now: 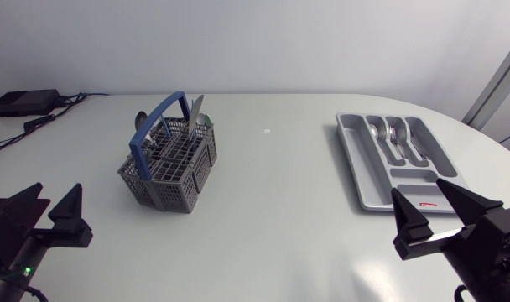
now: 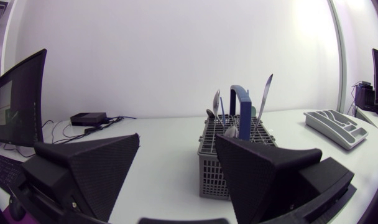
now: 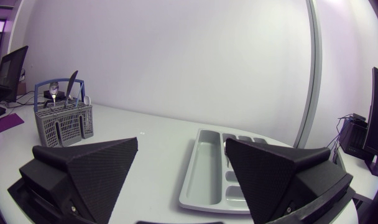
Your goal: Unload the cutlery basket into the drawer organizer.
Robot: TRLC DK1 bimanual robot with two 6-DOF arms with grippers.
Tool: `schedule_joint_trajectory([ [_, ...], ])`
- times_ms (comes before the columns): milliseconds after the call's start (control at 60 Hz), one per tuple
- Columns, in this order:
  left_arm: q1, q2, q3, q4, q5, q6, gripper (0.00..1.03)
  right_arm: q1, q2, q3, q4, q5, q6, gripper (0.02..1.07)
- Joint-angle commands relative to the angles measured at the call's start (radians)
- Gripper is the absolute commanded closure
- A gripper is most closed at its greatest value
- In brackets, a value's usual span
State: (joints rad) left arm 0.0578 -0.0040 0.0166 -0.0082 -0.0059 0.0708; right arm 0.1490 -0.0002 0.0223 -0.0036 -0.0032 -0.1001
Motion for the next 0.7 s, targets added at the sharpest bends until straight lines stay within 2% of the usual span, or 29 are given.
schedule_joint_trajectory([
  [0,0.014,-0.010,-0.015,-0.004,0.001,-0.028,0.04,-0.005,-0.004,-0.022,-0.004,-0.001,0.022,0.06],
  [467,0.022,-0.010,-0.012,0.016,0.001,-0.023,0.04,0.004,-0.007,-0.022,0.007,0.003,0.022,0.06],
  [683,0.036,-0.008,0.062,0.027,0.001,-0.017,0.05,0.026,-0.003,0.025,0.007,0.005,0.019,0.06],
])
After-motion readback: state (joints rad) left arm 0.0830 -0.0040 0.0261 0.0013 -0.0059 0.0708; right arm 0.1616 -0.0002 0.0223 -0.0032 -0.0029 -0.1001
